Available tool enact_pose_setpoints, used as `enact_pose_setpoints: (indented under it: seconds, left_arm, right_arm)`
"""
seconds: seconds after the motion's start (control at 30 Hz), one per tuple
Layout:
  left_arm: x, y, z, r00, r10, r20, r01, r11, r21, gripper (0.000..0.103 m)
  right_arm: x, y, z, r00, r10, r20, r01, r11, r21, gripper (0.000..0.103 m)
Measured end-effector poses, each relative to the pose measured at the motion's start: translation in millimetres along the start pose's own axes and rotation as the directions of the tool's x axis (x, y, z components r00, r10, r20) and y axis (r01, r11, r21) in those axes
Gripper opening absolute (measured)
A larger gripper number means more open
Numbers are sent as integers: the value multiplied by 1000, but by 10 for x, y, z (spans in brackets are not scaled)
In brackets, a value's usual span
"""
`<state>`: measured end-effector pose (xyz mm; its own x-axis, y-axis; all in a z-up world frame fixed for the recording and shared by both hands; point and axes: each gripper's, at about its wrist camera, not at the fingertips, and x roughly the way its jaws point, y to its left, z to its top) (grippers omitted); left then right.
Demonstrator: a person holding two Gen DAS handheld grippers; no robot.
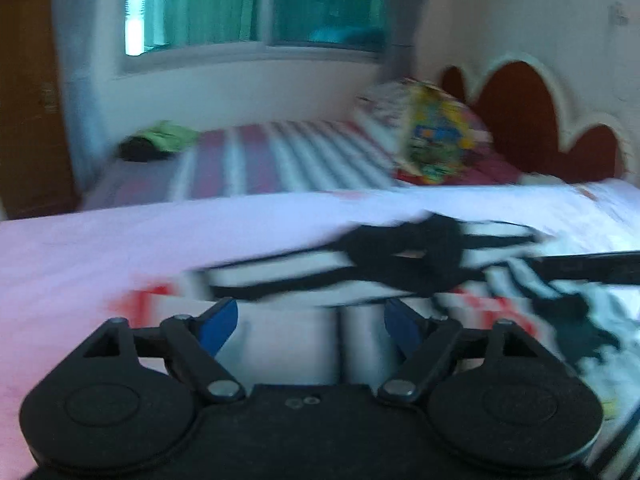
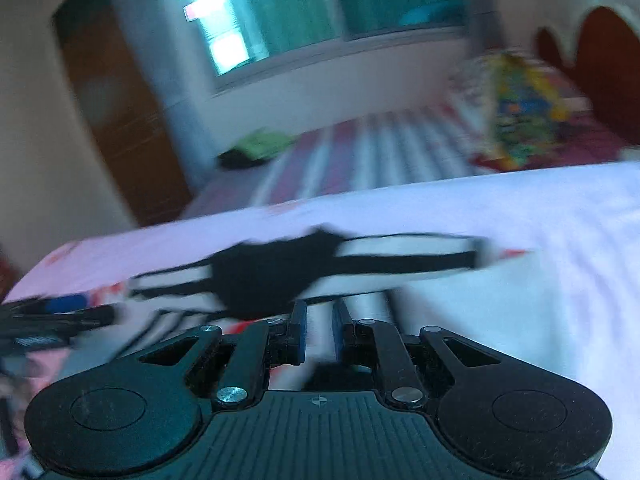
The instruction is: Fold small clothes
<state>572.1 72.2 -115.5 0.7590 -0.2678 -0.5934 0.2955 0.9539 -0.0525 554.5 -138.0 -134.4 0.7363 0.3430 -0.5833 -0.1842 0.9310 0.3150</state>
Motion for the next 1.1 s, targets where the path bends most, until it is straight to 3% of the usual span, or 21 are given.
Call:
enact_pose_setpoints:
  seconds: [0.07, 0.13, 0.27, 0.33, 0.4, 0.43, 0.5, 0.57, 0.63, 0.73, 0.8, 0.87, 0.93, 1.1]
  left_arm:
    - [95, -199, -42, 999, -25, -26, 25, 1000, 2, 80]
    - [298, -311, -161, 991, 22, -134, -19, 1000, 23, 84]
    - [185, -275, -267, 994, 42, -98, -39, 999, 29, 80]
    - [1, -161, -288, 998, 48, -39, -48, 999, 5, 78]
    - [-67, -102, -318, 997, 67, -30, -67, 998, -5, 79]
    - [-77, -75, -342, 996, 85, -41, -85, 996, 1, 81]
    - [71, -19, -404, 989, 105, -101, -106, 994, -5, 85]
    - [51, -10, -373, 991, 99, -88, -102, 994, -35, 85]
    - [-61, -59, -306, 991, 108, -76, -110, 993, -29, 77]
    - [-268, -138, -321, 997, 79, -22, -80, 996, -41, 82]
    - [-289, -206, -383, 996, 82, -22, -83, 996, -35, 85]
    - [-145, -248, -456, 991, 97, -88, -99, 995, -15, 84]
    - [-111, -276, -570, 989, 123, -77, -125, 992, -11, 89]
    - [-90, -316, -517, 983, 156, -98, -157, 988, 0, 90]
  right_arm:
    - [126, 172, -48, 999, 13, -39, -15, 999, -32, 13]
    - [326, 249, -164, 989, -36, -141, 24, 996, -81, 13]
    - [199, 265, -241, 992, -65, -107, 51, 990, -128, 13]
    - [2, 259, -234, 997, -66, -26, 62, 988, -139, 13]
    - [-96, 183, -247, 995, -99, 7, 99, 986, -131, 13]
    - [-103, 140, -277, 993, -114, 5, 114, 984, -134, 13]
    - [35, 6, -311, 986, -138, -96, 127, 985, -119, 13]
    - [-28, -29, -323, 990, -116, -85, 107, 989, -103, 13]
    - [-235, -73, -277, 993, -113, -25, 111, 991, -71, 13]
    - [-536, -154, -325, 994, -104, 15, 104, 993, -51, 13]
    - [-600, -188, -393, 997, -79, 2, 79, 995, -56, 13]
    - [-475, -179, -496, 992, -108, -72, 101, 990, -98, 13]
    - [-449, -178, -564, 993, -105, -48, 99, 988, -122, 13]
    - [-418, -165, -573, 993, -105, -57, 96, 985, -147, 13]
